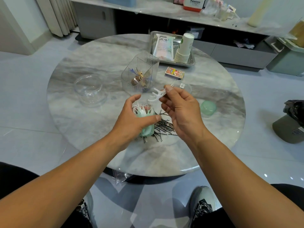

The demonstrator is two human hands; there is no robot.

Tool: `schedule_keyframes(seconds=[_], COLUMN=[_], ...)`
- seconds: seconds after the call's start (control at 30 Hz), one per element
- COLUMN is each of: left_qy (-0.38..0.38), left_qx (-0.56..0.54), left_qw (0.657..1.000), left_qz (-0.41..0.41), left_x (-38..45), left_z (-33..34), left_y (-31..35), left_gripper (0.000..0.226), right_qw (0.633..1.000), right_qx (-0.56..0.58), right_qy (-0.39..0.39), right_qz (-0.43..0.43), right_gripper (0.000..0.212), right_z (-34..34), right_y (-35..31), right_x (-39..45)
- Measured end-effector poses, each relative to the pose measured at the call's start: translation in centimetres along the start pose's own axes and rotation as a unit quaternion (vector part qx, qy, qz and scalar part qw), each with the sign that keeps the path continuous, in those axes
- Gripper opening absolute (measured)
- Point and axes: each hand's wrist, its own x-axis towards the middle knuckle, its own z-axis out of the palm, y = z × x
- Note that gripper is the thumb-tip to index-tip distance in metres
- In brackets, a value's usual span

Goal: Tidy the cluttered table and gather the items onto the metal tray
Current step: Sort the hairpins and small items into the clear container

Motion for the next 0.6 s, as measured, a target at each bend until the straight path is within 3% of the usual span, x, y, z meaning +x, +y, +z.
schedule_keyframes(seconds=[0.2,0.43,0.6], left_qy=[-0.085,-0.090,-0.097], left_qx=[-0.028,0.009,0.091], left_qw=[0.994,0.995,0.991], left_qz=[-0.070,-0.035,0.027], left_x=[0.0,-0.2,-0.6], left_z=[-1.0,-1.2,-1.1], left_y=[1.5,1.6,1.3], left_gripper=[0.118,0.126,0.125], right_qw=[0.985,0.958,0.916], right_qx=[-0.162,-0.243,-0.372], right_qy=[-0.050,-0.151,-0.151], right_qz=[-0.044,-0.036,-0.018], right_gripper=[0.009,0.010,0.013], right_z=[-0.5,-0.4,-0.5], right_y=[0.1,1.1,0.6], right_x=[0.0,-0.6,-0.5])
